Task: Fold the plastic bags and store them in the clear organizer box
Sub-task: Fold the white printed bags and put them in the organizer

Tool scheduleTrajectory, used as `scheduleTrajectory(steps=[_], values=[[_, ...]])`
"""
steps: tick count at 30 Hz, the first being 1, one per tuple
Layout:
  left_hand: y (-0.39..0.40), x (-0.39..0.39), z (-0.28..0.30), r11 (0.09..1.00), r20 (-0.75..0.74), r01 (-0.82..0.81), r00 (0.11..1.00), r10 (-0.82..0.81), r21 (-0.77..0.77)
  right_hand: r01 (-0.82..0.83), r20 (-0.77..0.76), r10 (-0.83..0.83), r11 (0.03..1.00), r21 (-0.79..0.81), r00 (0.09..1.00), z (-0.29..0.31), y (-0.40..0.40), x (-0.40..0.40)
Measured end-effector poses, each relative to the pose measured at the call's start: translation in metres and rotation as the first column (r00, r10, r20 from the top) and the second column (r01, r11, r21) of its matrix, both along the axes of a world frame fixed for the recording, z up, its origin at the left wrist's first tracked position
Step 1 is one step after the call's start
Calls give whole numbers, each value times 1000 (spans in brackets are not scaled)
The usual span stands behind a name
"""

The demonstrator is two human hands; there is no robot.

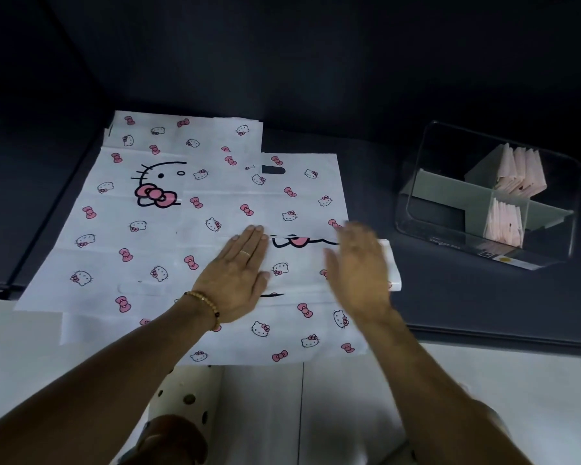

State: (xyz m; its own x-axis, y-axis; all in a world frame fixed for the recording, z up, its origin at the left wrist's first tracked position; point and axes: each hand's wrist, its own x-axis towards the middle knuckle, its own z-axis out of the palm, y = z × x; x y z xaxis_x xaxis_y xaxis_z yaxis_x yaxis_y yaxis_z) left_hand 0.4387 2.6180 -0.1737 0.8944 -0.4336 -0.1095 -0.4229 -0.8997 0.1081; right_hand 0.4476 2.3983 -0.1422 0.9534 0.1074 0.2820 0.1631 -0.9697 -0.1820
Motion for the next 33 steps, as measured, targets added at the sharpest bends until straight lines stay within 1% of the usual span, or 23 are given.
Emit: scheduleTrajectory(steps=[1, 2, 3, 4, 6, 9, 11, 15, 18, 20, 22, 24, 25, 27, 28, 29, 31, 32, 33], values=[[0, 0, -1, 1000, 7, 6, 1000, -7, 17, -152, -75, 154, 988, 39, 985, -5, 23, -2], [1, 0, 0, 1000, 16, 10, 1000, -10, 21, -251, -186, 261, 965, 74, 947, -11, 45, -5], [2, 0, 0, 1000, 22, 15, 1000, -15, 17, -301, -282, 313, 950, 88, 907, -17, 61, -7], [4, 1, 0, 1000, 25, 23, 999, -23, 11, -314, -330, 319, 947, 71, 889, -23, 69, -7], [6, 2, 1, 999, 26, 36, 999, -37, 13, -331, -331, 307, 944, -15, 892, -30, 62, -5], [9, 3, 1, 998, 18, 49, 999, -50, 33, -403, -339, 352, 911, -91, 872, -33, 24, -1], [10, 3, 2, 998, 8, 50, 999, -50, 49, -398, -360, 331, 908, -130, 873, -33, -6, 2], [11, 4, 2, 997, -10, 38, 999, -37, 65, -338, -415, 230, 917, -211, 880, -30, -63, 3], [11, 4, 5, 998, -5, 28, 1000, -28, 61, -278, -439, 157, 934, -226, 885, -28, -87, 6], [13, 2, 10, 998, -8, 59, 998, -59, 34, -253, -444, 124, 936, -245, 888, -27, -92, 7], [18, -5, 16, 992, -11, 123, 992, -122, 33, -207, -393, 71, 927, -313, 917, -23, -90, 9], [24, -19, 22, 983, -16, 174, 985, -174, 64, -136, -304, 21, 922, -361, 952, -16, -82, 9], [27, -25, 24, 978, -18, 188, 982, -187, 89, -105, -248, 16, 932, -348, 969, -11, -73, 7], [28, -35, 27, 966, -32, 203, 979, -201, 161, -84, -115, 59, 970, -230, 992, 0, -46, -4], [27, -38, 29, 962, -40, 203, 979, -199, 181, -113, -56, 106, 983, -142, 993, 4, -29, -13], [26, -40, 31, 963, -45, 200, 980, -196, 182, -173, -31, 171, 983, -68, 985, 6, -12, -26], [27, -38, 36, 968, -61, 201, 979, -194, 152, -314, -84, 313, 950, 8, 946, 8, 20, -53], [27, -37, 39, 968, -79, 210, 976, -201, 136, -355, -133, 354, 935, 19, 926, 7, 31, -63], [28, -34, 40, 969, -99, 216, 974, -205, 120, -362, -176, 360, 932, 20, 916, 5, 39, -70]])
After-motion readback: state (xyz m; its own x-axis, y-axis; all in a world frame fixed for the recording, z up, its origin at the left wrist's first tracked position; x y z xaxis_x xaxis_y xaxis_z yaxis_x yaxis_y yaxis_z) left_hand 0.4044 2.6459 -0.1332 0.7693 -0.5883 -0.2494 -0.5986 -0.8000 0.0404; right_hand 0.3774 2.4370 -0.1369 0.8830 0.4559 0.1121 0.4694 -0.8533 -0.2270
